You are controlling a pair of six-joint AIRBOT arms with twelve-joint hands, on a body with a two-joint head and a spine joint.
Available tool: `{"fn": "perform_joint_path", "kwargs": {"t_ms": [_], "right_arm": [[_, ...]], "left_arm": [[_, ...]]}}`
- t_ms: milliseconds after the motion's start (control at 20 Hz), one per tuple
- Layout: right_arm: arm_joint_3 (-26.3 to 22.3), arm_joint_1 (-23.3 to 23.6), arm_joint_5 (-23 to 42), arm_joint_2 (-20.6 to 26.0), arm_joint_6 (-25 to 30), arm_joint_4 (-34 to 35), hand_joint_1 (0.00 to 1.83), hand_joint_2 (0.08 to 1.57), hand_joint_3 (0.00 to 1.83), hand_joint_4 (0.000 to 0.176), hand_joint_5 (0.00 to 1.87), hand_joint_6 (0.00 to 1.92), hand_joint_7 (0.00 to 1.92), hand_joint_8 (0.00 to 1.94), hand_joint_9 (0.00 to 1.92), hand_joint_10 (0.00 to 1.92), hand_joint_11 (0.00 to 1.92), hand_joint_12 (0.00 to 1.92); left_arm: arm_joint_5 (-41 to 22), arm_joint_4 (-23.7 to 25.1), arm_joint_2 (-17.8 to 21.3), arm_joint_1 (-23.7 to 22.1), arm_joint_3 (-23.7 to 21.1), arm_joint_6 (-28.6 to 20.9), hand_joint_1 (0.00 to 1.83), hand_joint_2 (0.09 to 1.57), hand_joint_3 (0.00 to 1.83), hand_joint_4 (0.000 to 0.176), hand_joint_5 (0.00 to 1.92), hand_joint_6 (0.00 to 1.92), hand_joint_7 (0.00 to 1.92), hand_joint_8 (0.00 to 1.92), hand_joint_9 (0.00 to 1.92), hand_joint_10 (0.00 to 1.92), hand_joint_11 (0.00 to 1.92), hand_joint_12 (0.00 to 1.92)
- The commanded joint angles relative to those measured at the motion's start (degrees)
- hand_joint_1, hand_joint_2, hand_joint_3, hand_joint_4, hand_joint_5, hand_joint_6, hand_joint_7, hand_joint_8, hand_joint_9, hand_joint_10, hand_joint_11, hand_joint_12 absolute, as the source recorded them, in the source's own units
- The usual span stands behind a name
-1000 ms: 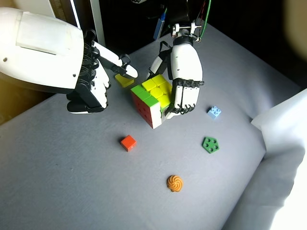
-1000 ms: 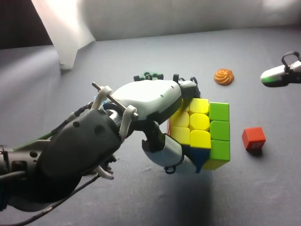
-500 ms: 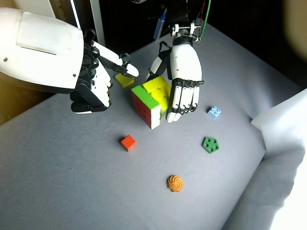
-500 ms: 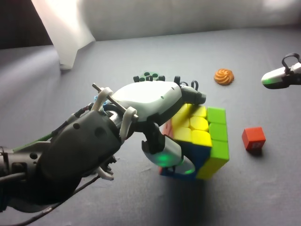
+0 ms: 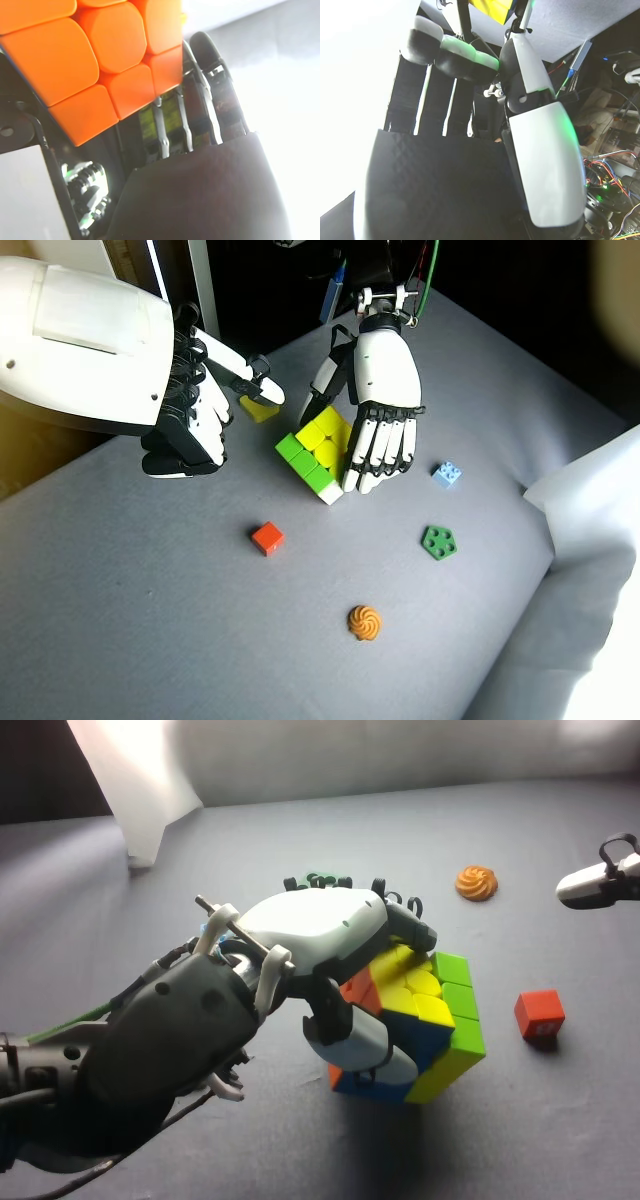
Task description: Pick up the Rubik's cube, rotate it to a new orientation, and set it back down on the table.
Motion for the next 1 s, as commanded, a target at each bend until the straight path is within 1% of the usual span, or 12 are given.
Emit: {"fn": "perform_joint_path", "kwargs": {"t_ms": [0, 100, 150, 200, 300, 400, 450, 600, 700, 750, 900, 950], "right_arm": [[0.0, 0.8, -0.7, 0.1, 0.0, 3.4, 1.17, 1.23, 0.00, 0.000, 0.28, 0.00, 0.93, 1.93, 1.00, 1.92, 0.94, 1.92], [0.0, 0.8, -0.7, 0.1, 0.0, 3.4, 1.18, 1.22, 0.00, 0.000, 0.29, 0.01, 0.93, 1.93, 1.00, 1.92, 0.95, 1.92], [0.0, 0.8, -0.7, 0.1, 0.0, 3.4, 1.18, 1.23, 0.00, 0.000, 0.30, 0.00, 0.93, 1.92, 1.01, 1.92, 0.96, 1.92], [0.0, 0.8, -0.7, 0.1, 0.0, 3.4, 1.20, 1.23, 0.00, 0.000, 0.28, 0.00, 0.93, 1.90, 1.00, 1.92, 0.96, 1.92], [0.0, 0.8, -0.7, 0.1, 0.0, 3.4, 1.20, 1.22, 0.00, 0.000, 0.30, 0.01, 0.95, 1.91, 1.02, 1.92, 0.97, 1.92], [0.0, 0.8, -0.7, 0.1, 0.0, 3.4, 1.21, 1.21, 0.00, 0.000, 0.33, 0.01, 0.93, 1.90, 0.99, 1.92, 0.94, 1.92], [0.0, 0.8, -0.7, 0.1, 0.0, 3.4, 1.18, 1.23, 0.00, 0.000, 0.27, 0.00, 0.90, 1.90, 0.97, 1.92, 0.91, 1.92], [0.0, 0.8, -0.7, 0.1, 0.0, 3.4, 1.17, 1.25, 0.00, 0.000, 0.27, 0.00, 0.89, 1.87, 0.95, 1.92, 0.89, 1.92], [0.0, 0.8, -0.7, 0.1, 0.0, 3.4, 1.15, 1.26, 0.00, 0.000, 0.27, 0.00, 0.90, 1.88, 0.94, 1.92, 0.87, 1.92], [0.0, 0.8, -0.7, 0.1, 0.0, 3.4, 1.17, 1.25, 0.00, 0.000, 0.27, 0.00, 0.91, 1.89, 0.95, 1.92, 0.88, 1.92], [0.0, 0.8, -0.7, 0.1, 0.0, 3.4, 1.14, 1.26, 0.00, 0.000, 0.32, 0.01, 0.87, 1.93, 0.93, 1.92, 0.87, 1.92], [0.0, 0.8, -0.7, 0.1, 0.0, 3.4, 1.18, 1.24, 0.00, 0.000, 0.31, 0.00, 0.91, 1.93, 0.96, 1.92, 0.91, 1.92]], "left_arm": [[-3.4, 3.0, -0.2, -0.8, -0.2, -0.4, 1.11, 1.11, 0.00, 0.000, 0.64, 0.00, 0.67, 0.03, 0.50, 0.37, 0.14, 1.00], [-3.4, 2.9, -0.2, -0.9, -0.3, -0.5, 1.08, 1.09, 0.00, 0.000, 0.61, 0.00, 0.67, 0.00, 0.53, 0.21, 0.11, 0.96], [-3.4, 2.9, -0.2, -1.0, -0.3, -0.5, 1.10, 1.06, 0.00, 0.000, 0.60, 0.00, 0.68, 0.00, 0.56, 0.17, 0.14, 0.95], [-3.4, 2.9, -0.1, -1.0, -0.4, -0.5, 1.05, 1.06, 0.01, 0.000, 0.64, 0.01, 0.70, 0.01, 0.58, 0.16, 0.15, 0.95], [-3.4, 2.8, -0.1, -1.1, -0.6, -0.4, 1.06, 1.06, 0.00, 0.000, 0.64, 0.01, 0.69, 0.01, 0.58, 0.16, 0.15, 0.95], [-3.4, 2.7, -0.1, -1.4, -0.7, -0.4, 1.08, 1.06, 0.00, 0.000, 0.63, 0.01, 0.69, 0.00, 0.57, 0.15, 0.14, 0.95], [-3.5, 2.6, -0.1, -1.5, -0.7, -0.4, 1.07, 1.05, 0.00, 0.000, 0.63, 0.00, 0.69, 0.00, 0.58, 0.11, 0.14, 0.92], [-3.5, 2.8, -0.1, -2.1, -0.6, -0.3, 1.07, 1.04, 0.00, 0.000, 0.63, 0.00, 0.68, 0.00, 0.57, 0.10, 0.13, 0.91], [-3.5, 3.0, 0.0, -2.5, -0.7, -0.3, 1.02, 1.03, 0.00, 0.000, 0.63, 0.01, 0.68, 0.00, 0.58, 0.09, 0.13, 0.92], [-3.5, 3.0, 0.1, -2.8, -0.7, -0.3, 1.03, 1.03, 0.00, 0.000, 0.62, 0.00, 0.68, 0.00, 0.58, 0.09, 0.12, 0.92], [-3.4, 2.9, 0.4, -3.7, -0.7, -0.2, 1.04, 1.01, 0.00, 0.000, 0.63, 0.00, 0.67, 0.00, 0.58, 0.06, 0.06, 0.96], [-3.4, 2.8, 0.4, -3.9, -0.7, -0.2, 1.04, 1.01, 0.00, 0.000, 0.62, 0.00, 0.66, 0.00, 0.57, 0.05, 0.06, 0.97]]}}
